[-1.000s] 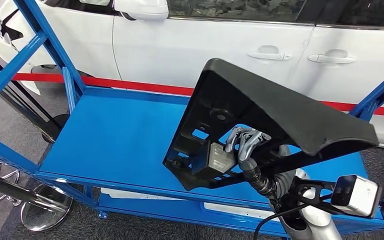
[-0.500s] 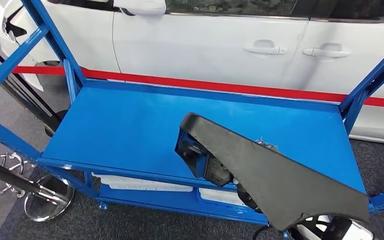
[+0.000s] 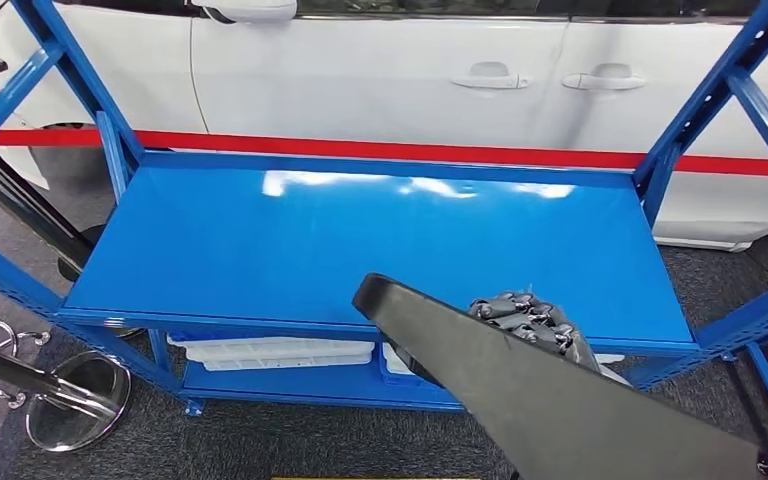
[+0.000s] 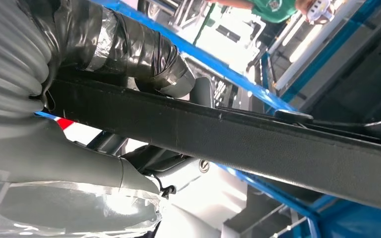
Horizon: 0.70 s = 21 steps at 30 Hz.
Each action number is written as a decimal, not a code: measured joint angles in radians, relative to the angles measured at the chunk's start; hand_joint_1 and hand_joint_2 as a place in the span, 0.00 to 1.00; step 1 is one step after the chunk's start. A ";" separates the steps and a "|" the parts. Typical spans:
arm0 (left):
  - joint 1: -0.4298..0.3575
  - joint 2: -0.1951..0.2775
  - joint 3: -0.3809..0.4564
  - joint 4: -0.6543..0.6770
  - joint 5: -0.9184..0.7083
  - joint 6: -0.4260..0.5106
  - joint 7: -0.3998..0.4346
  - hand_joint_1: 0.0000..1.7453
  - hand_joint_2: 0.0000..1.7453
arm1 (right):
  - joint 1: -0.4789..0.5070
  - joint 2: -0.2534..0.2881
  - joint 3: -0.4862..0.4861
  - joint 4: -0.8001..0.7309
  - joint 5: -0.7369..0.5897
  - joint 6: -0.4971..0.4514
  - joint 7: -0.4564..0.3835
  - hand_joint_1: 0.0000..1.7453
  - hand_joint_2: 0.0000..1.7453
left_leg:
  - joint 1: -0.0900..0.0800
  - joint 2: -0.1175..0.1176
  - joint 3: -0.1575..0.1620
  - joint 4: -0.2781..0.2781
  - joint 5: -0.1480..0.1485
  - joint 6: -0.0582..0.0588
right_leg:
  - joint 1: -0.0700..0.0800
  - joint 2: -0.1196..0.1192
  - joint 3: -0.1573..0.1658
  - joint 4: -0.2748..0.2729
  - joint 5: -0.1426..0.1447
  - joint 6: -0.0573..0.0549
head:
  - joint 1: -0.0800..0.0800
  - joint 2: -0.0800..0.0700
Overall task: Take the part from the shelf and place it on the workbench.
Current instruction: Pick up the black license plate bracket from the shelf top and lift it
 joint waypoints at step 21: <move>-0.002 0.007 -0.008 0.000 -0.019 0.016 0.022 0.00 0.00 | 0.013 -0.001 0.004 -0.015 0.000 -0.063 0.022 0.99 1.00 | 0.005 -0.066 0.067 -0.013 -0.049 0.018 | 0.001 0.022 -0.165 0.076 0.003 0.002 | 0.000 0.000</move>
